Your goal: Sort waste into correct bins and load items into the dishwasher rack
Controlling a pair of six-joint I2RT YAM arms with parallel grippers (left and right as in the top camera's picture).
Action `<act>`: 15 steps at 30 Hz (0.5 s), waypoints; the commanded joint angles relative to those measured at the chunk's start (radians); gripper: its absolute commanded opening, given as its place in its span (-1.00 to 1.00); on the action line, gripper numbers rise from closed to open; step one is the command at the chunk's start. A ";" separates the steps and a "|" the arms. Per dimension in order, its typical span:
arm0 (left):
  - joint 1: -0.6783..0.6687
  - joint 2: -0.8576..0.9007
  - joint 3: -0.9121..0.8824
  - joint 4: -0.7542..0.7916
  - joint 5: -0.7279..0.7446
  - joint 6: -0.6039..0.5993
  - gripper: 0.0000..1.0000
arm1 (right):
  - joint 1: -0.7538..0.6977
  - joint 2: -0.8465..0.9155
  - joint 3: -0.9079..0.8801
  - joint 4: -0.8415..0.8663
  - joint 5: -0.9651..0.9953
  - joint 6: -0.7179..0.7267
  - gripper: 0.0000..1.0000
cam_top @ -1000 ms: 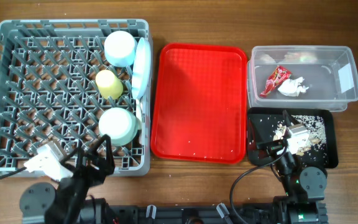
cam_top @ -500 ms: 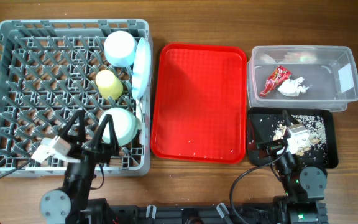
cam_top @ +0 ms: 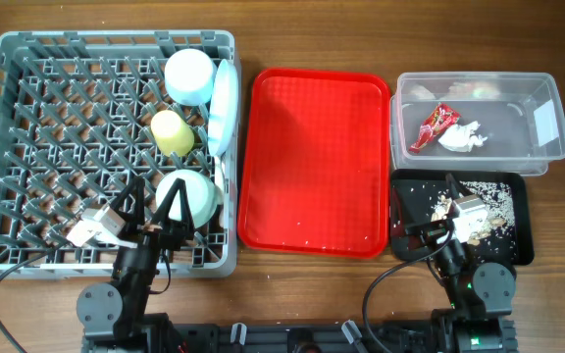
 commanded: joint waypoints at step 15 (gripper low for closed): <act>-0.005 -0.022 -0.123 -0.083 -0.033 0.045 1.00 | 0.005 -0.002 -0.001 0.005 -0.013 -0.010 0.99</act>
